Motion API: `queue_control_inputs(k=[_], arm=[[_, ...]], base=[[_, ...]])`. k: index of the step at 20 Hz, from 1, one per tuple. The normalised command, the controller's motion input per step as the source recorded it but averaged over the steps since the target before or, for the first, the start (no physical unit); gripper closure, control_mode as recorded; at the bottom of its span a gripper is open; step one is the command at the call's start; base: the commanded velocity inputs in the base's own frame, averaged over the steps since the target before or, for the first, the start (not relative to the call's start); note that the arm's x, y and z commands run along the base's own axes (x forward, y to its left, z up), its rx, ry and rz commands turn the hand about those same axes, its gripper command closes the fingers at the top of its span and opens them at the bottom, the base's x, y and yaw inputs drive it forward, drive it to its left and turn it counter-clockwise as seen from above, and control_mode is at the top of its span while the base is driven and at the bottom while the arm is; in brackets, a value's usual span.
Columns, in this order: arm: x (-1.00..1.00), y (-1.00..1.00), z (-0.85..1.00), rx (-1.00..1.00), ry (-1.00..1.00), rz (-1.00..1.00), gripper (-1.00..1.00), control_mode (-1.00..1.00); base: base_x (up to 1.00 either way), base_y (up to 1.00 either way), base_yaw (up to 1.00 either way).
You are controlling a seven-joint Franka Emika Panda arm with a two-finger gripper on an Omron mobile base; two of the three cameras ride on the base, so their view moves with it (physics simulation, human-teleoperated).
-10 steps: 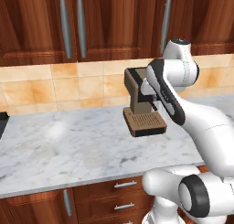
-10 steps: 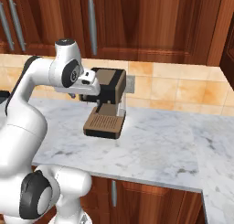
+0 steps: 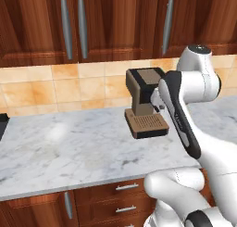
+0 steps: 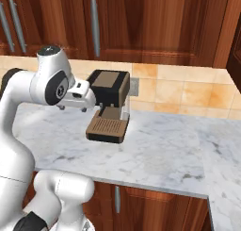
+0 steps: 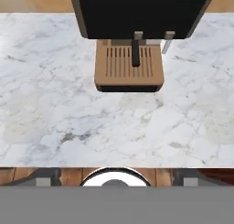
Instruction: Navigate to the stand mixer.
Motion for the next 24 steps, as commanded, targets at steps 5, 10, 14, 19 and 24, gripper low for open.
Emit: queue_control_inputs(k=[5,10,14,19,24], arm=[[-0.44,-0.02,-0.02,0.00,-0.15,-0.06,-1.00,1.00],[0.00,0.00,0.00,0.00,0.00,0.00,-1.00,1.00],[0.00,0.00,0.00,0.00,0.00,0.00,-1.00,1.00],[0.00,0.00,0.00,0.00,0.00,0.00,-1.00,1.00],[0.00,0.00,0.00,0.00,0.00,0.00,-1.00,1.00]], base=[[-0.17,0.07,-0.01],[-0.17,0.97,0.28],[0.00,0.72,0.69],[0.00,0.57,0.76],[0.00,0.62,0.75]])
